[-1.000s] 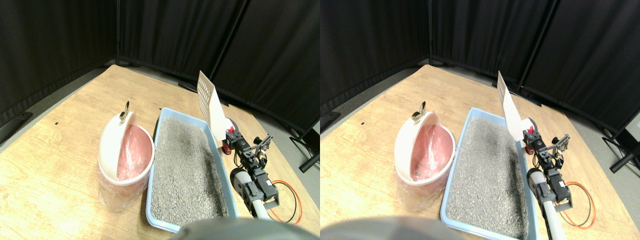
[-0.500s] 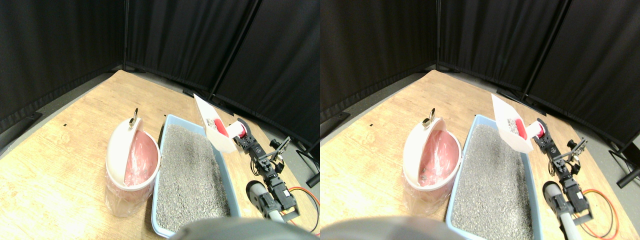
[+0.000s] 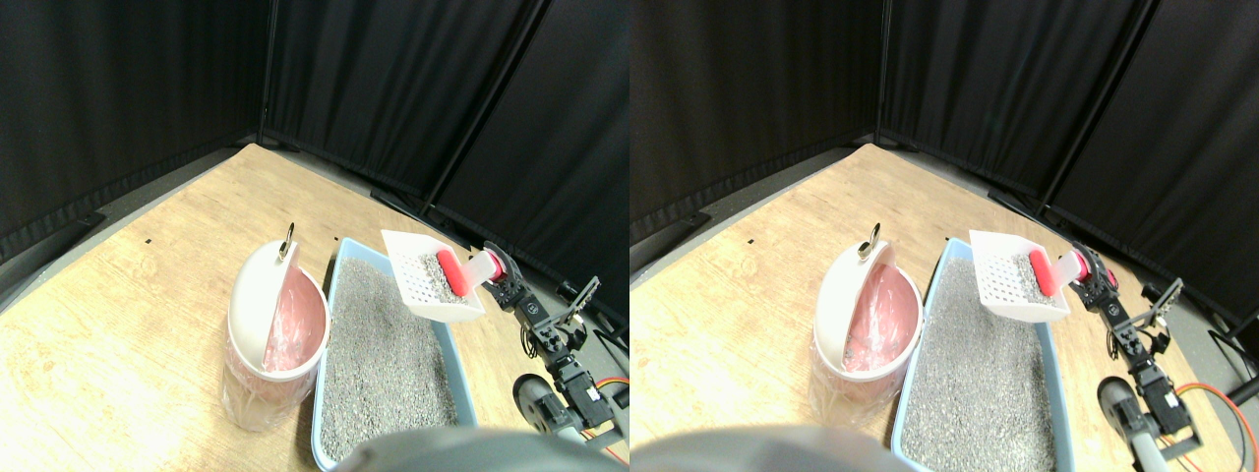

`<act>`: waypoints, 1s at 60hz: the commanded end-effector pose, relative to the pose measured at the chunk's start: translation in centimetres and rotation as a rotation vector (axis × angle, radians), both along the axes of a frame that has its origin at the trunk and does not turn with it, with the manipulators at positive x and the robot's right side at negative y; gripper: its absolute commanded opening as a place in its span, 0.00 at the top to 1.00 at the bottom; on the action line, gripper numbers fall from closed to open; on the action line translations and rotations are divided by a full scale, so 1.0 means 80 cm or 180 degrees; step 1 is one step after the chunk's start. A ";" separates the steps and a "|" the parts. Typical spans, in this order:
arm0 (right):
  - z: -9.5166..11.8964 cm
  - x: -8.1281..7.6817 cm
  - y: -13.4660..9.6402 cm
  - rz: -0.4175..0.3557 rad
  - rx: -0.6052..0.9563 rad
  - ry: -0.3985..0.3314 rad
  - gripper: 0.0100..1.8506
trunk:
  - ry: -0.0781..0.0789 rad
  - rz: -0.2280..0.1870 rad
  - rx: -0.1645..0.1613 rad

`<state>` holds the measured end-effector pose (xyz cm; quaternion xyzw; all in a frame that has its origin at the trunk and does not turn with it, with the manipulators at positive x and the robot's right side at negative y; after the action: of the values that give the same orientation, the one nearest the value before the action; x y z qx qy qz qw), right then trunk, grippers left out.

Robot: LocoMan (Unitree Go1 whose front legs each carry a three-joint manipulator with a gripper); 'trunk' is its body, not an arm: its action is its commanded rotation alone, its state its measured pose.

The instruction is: Scoop (unimanual)

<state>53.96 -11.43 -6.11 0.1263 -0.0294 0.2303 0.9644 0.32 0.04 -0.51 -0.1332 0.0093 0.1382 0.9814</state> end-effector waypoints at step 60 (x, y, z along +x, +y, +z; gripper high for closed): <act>-0.007 -0.007 0.060 0.0254 -0.0602 0.0024 0.98 | 0.0065 0.0337 -0.0107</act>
<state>53.69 -7.10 -7.25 0.0253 0.0172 0.2593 0.9653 -0.20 -0.03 -0.52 -0.1448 0.0095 0.1823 0.9725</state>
